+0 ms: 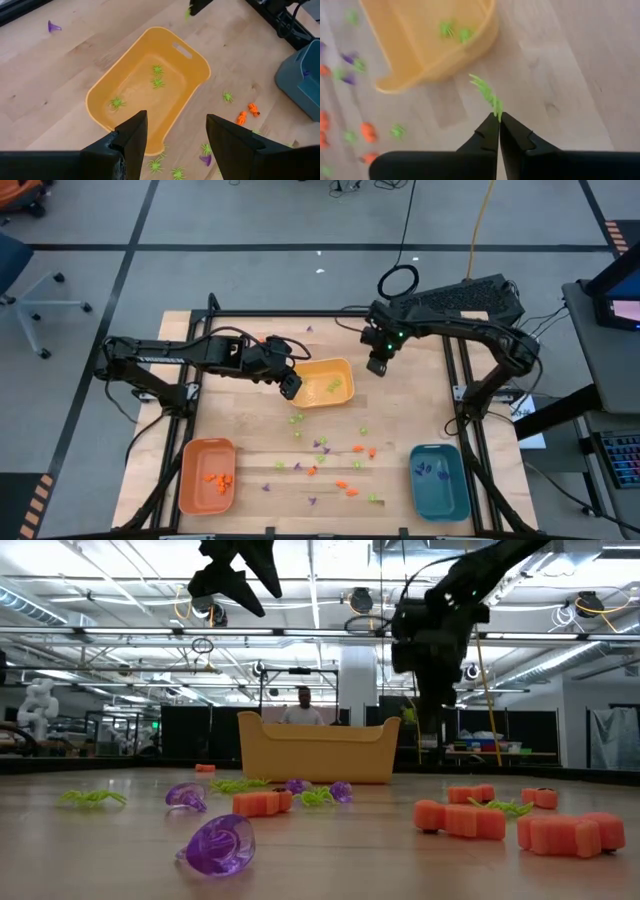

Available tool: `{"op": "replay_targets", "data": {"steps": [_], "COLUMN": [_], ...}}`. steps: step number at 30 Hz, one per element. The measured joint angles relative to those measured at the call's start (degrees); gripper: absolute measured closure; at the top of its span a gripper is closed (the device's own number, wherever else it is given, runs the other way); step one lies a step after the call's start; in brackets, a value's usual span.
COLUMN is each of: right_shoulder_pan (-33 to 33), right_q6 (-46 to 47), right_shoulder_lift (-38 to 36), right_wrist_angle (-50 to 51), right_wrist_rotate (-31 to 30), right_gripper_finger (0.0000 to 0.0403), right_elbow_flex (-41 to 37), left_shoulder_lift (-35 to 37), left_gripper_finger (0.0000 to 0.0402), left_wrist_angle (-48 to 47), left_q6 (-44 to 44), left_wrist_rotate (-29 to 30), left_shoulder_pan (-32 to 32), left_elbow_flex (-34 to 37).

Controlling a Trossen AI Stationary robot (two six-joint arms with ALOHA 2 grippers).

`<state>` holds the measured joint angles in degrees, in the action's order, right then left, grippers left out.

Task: Sort Halloween decoration
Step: Put the green spider toy into the yellow bin

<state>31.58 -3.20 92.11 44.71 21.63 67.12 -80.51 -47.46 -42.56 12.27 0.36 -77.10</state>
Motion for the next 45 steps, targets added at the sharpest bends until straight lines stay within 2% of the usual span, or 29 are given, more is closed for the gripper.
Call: {"op": "replay_targets", "data": {"steps": [7, 12, 18, 23, 35, 45], "right_shoulder_pan": [-3.1, -7.1, -13.5, -17.7, -23.2, -23.5], "right_q6": [8.6, 17.4, 24.9, 29.0, 30.0, 24.5], "right_shoulder_lift": [-7.2, -10.8, -13.1, -14.6, -22.3, -25.2], "right_wrist_angle": [-2.9, -9.3, -15.9, -18.8, -20.5, -22.0], "right_wrist_rotate": [1.2, 0.7, -6.4, -9.6, -18.5, -18.8], "right_gripper_finger": [0.0403, 0.0403, 0.0403, 0.0403, 0.0403, 0.0403], "right_elbow_flex": [0.0, 0.0, 0.0, 0.1, 0.1, 0.1], "left_shoulder_lift": [0.0, 0.0, 0.0, 0.1, 3.8, 4.2], "left_gripper_finger": [0.0194, 0.0194, 0.0194, 0.0194, 0.0194, 0.0194], "left_wrist_angle": [0.0, 0.7, 0.7, 0.7, 7.7, 14.4], "left_q6": [0.0, 0.8, 1.0, 0.9, 2.3, 4.0], "left_wrist_rotate": [0.0, -0.2, -1.8, -3.6, -3.2, -3.1], "left_shoulder_pan": [0.0, 0.0, 0.0, 0.0, -0.7, -0.9], "left_elbow_flex": [0.0, 0.0, 0.0, 0.0, 0.0, 0.0]}}
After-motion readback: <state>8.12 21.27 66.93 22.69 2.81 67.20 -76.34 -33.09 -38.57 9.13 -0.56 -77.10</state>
